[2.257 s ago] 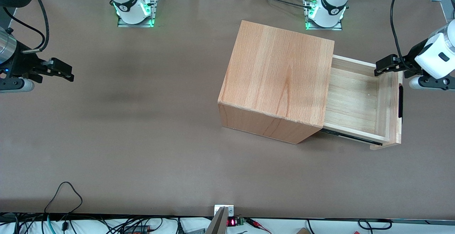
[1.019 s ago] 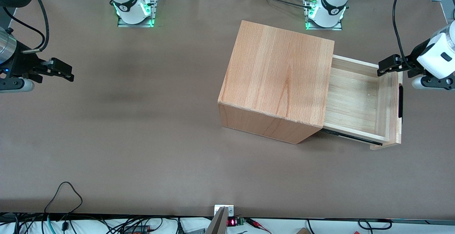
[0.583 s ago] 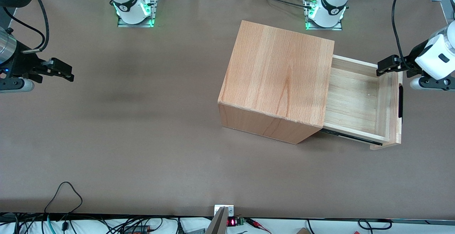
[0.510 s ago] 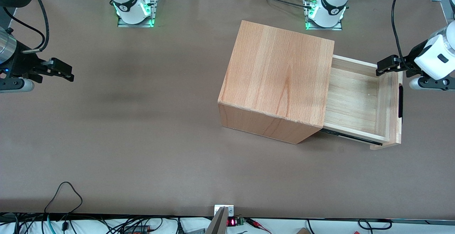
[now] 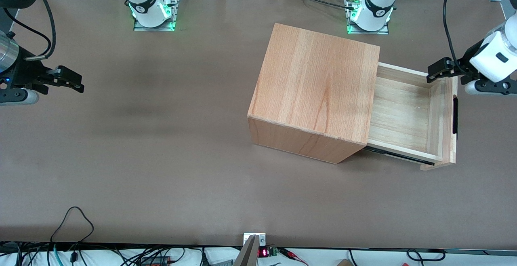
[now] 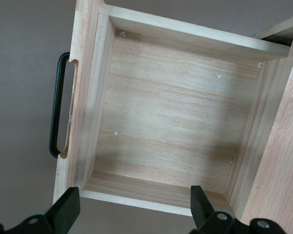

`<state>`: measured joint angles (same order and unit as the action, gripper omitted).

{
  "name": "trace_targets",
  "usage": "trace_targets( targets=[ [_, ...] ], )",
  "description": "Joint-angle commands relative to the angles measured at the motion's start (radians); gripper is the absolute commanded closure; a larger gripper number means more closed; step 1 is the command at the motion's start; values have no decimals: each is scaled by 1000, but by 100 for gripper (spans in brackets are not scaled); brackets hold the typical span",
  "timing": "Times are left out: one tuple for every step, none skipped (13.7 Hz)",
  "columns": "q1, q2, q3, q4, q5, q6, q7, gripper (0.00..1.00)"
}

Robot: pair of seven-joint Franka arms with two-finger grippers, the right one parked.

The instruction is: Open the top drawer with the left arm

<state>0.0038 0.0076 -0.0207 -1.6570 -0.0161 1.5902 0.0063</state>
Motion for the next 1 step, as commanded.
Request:
trace_targets(
  targets=[
    [-1, -20, -4, -12, 21, -3, -17, 0]
  ],
)
